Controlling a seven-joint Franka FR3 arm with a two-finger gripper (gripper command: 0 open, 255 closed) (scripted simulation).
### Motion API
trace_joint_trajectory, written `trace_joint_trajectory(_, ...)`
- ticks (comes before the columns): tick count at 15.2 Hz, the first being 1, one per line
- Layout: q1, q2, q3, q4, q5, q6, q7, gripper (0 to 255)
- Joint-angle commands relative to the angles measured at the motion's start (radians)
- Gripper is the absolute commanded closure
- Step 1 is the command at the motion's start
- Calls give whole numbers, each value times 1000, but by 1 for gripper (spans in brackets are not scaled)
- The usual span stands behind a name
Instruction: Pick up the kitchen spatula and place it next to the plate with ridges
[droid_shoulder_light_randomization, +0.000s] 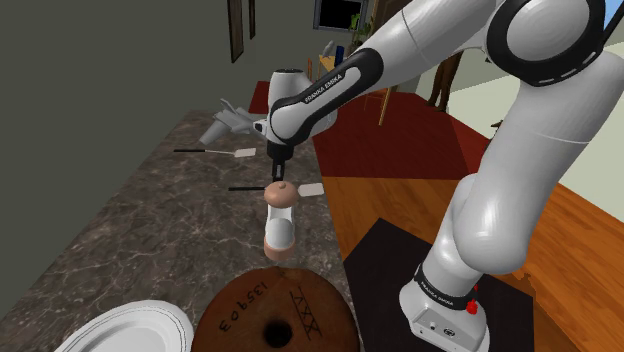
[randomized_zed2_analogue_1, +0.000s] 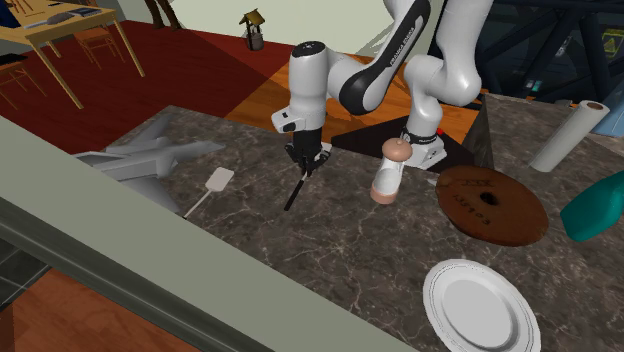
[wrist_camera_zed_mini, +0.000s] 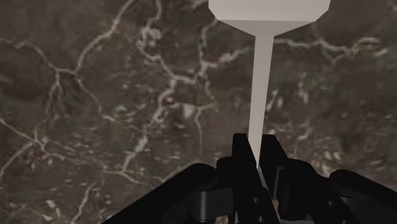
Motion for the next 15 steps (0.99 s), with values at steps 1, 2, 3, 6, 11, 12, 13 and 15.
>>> trace_joint_trajectory(1, 0, 0, 0, 0, 0, 0, 0, 255)
trace_joint_trajectory(2, 0, 0, 0, 0, 0, 0, 0, 255)
trace_joint_trajectory(3, 0, 0, 0, 0, 0, 0, 0, 255)
trace_joint_trajectory(6, 0, 0, 0, 0, 0, 0, 0, 255)
trace_joint_trajectory(11, -1, -43, 0, 26, -8, -68, 8, 255)
trace_joint_trajectory(12, -1, -51, 0, 32, -9, -82, 9, 255)
trace_joint_trajectory(13, -1, -58, 0, 38, -11, -96, 10, 255)
trace_joint_trajectory(15, -1, -73, 0, 51, -13, -123, 13, 255)
